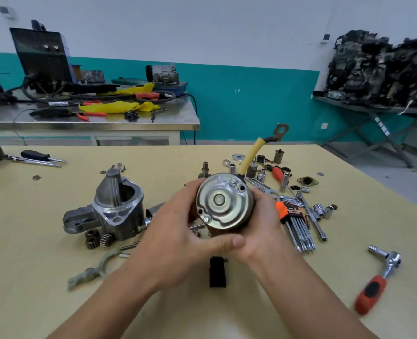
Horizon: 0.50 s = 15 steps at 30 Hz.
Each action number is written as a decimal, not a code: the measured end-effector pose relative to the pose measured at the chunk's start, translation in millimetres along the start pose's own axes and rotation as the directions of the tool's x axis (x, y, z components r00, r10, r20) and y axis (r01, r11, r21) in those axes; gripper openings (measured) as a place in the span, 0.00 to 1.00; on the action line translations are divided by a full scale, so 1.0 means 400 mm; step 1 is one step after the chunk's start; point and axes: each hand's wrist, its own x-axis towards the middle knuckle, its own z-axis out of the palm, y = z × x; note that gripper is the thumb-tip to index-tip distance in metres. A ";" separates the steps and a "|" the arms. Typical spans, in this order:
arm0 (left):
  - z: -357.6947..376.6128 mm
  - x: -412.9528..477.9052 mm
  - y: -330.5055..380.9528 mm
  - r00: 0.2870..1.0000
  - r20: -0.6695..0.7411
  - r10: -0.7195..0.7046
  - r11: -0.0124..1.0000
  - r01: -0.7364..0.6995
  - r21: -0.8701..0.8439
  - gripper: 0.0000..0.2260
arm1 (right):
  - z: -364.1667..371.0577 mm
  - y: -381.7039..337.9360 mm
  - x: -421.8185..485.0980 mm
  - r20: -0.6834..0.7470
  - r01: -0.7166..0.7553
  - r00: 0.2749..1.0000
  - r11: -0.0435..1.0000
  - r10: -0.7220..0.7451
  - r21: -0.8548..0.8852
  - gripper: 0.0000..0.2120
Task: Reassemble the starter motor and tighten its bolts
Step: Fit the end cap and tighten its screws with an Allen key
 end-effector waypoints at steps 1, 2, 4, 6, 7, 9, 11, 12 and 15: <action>0.000 -0.002 0.002 0.998 -0.058 -0.002 0.997 0.007 0.076 0.39 | -0.001 0.003 -0.001 0.024 -0.023 0.999 0.999 0.024 -0.025 0.19; -0.001 -0.004 0.004 0.994 -0.106 0.011 0.992 0.002 0.125 0.41 | -0.003 0.005 -0.002 0.042 -0.042 0.998 0.998 0.044 -0.052 0.20; 0.008 -0.008 0.009 0.983 -0.162 0.082 0.988 -0.059 0.143 0.41 | -0.007 0.009 -0.003 0.066 -0.066 0.995 0.994 0.072 -0.083 0.22; 0.020 -0.009 0.011 0.960 -0.255 0.113 0.993 -0.104 0.048 0.35 | -0.002 0.014 -0.007 0.103 -0.084 0.990 0.992 0.093 -0.091 0.27; 0.023 -0.007 0.007 0.946 -0.310 0.094 0.994 -0.105 -0.022 0.32 | 0.002 0.017 -0.008 0.131 -0.086 0.986 0.989 0.102 -0.124 0.28; 0.022 0.002 -0.003 0.918 -0.395 0.038 0.993 -0.078 -0.086 0.28 | 0.014 0.023 -0.013 0.171 -0.047 0.981 0.968 0.091 -0.245 0.28; 0.019 0.006 -0.013 0.907 -0.420 0.014 0.998 -0.037 -0.047 0.27 | 0.017 0.036 -0.013 0.196 0.046 0.980 0.933 0.027 -0.357 0.27; 0.015 0.008 -0.015 0.911 -0.411 0.009 0.999 -0.022 -0.027 0.27 | 0.019 0.043 -0.014 0.212 0.090 0.977 0.914 -0.005 -0.396 0.24; -0.022 0.017 -0.009 0.967 -0.254 -0.002 0.999 0.015 0.050 0.30 | 0.021 0.052 -0.019 0.213 0.190 0.972 0.870 -0.101 -0.455 0.22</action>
